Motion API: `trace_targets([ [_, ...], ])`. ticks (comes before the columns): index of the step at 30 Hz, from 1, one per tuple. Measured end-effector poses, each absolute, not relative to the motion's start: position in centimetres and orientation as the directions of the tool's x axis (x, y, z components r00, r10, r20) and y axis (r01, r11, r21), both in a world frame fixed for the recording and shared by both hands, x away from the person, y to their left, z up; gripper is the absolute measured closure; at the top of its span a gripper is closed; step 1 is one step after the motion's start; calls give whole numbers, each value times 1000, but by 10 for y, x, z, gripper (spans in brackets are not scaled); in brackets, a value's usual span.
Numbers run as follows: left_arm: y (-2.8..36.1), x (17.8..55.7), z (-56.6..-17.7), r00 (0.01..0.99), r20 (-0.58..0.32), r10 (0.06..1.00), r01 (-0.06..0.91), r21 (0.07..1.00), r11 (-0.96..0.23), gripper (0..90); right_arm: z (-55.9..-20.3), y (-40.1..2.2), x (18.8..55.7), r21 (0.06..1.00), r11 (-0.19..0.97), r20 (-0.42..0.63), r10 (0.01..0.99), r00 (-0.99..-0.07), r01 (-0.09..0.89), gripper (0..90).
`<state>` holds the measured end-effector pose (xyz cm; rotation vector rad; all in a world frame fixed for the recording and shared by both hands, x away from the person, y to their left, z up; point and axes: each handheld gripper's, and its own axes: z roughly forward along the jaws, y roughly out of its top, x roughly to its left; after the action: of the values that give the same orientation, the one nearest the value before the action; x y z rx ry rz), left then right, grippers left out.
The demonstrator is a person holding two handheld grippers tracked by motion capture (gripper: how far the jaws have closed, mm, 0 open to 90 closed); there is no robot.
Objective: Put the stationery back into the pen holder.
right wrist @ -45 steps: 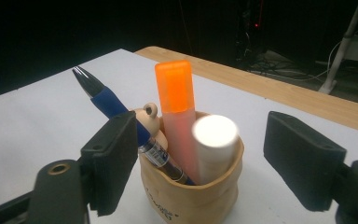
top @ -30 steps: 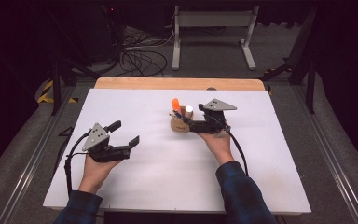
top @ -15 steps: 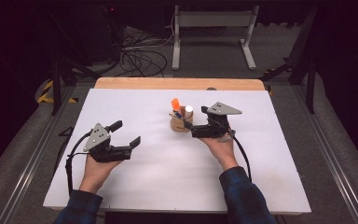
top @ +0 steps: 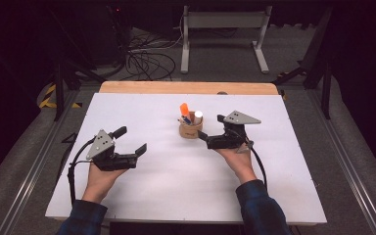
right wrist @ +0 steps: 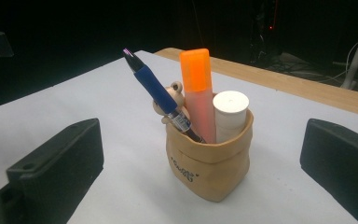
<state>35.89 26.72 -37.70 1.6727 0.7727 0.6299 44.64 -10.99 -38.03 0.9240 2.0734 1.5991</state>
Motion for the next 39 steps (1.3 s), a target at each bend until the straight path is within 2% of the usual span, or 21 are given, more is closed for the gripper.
trace_targets([
  [39, 270, 356, -374, 649, 29, 761, 156, 973, -170, 51, -378, -148, 408, 973, 69, 112, 699, -706, 222, 0],
])
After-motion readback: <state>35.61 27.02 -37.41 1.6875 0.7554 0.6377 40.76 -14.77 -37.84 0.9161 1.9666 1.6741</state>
